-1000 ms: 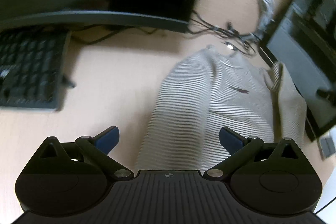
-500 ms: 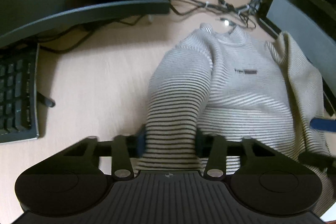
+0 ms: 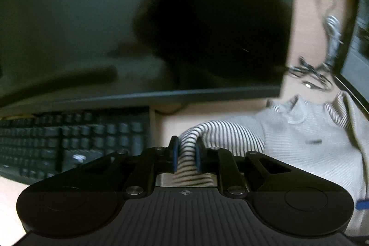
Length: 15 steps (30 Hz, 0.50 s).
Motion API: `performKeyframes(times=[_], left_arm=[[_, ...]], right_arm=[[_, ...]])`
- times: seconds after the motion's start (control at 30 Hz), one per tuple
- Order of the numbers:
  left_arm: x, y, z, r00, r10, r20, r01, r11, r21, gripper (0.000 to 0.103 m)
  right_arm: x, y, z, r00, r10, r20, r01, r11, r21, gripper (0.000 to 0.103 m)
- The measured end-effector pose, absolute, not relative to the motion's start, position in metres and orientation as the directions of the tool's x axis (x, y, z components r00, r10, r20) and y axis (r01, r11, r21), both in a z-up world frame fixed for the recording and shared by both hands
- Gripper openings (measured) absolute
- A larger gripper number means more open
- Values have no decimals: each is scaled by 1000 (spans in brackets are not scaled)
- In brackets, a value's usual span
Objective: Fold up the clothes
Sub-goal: 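Shake the sweater open and lay it flat with both grippers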
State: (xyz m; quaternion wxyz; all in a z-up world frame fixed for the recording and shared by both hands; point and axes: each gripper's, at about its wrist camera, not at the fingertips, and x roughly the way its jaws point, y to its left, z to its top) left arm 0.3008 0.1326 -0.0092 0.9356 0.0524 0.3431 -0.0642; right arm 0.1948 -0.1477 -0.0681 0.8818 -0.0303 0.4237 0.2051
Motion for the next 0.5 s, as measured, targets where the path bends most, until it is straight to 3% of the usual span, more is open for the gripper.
performKeyframes(times=[0.13, 0.27, 0.3, 0.4, 0.47, 0.5], left_arm=[[302, 142, -2, 759, -93, -645, 135, 991, 16, 31], [295, 142, 3, 744, -159, -648, 163, 985, -55, 48], [293, 142, 4, 741, -176, -648, 169, 983, -73, 54], [287, 142, 8, 728, -225, -647, 189, 974, -126, 68], [283, 142, 10, 720, -258, -645, 201, 966, -162, 71], [281, 138, 9, 706, -287, -647, 220, 958, -185, 71]], right_arm=[[198, -166, -56, 618, 268, -740, -334, 941, 62, 69], [211, -204, -43, 724, -109, -681, -7, 986, -166, 69], [211, -209, -37, 741, -129, -659, 27, 986, -164, 69], [210, -212, -20, 786, -75, -614, 18, 995, -98, 65], [209, -193, -20, 781, 32, -624, -96, 993, -69, 54], [210, -183, -24, 765, 72, -641, -141, 988, -58, 44]])
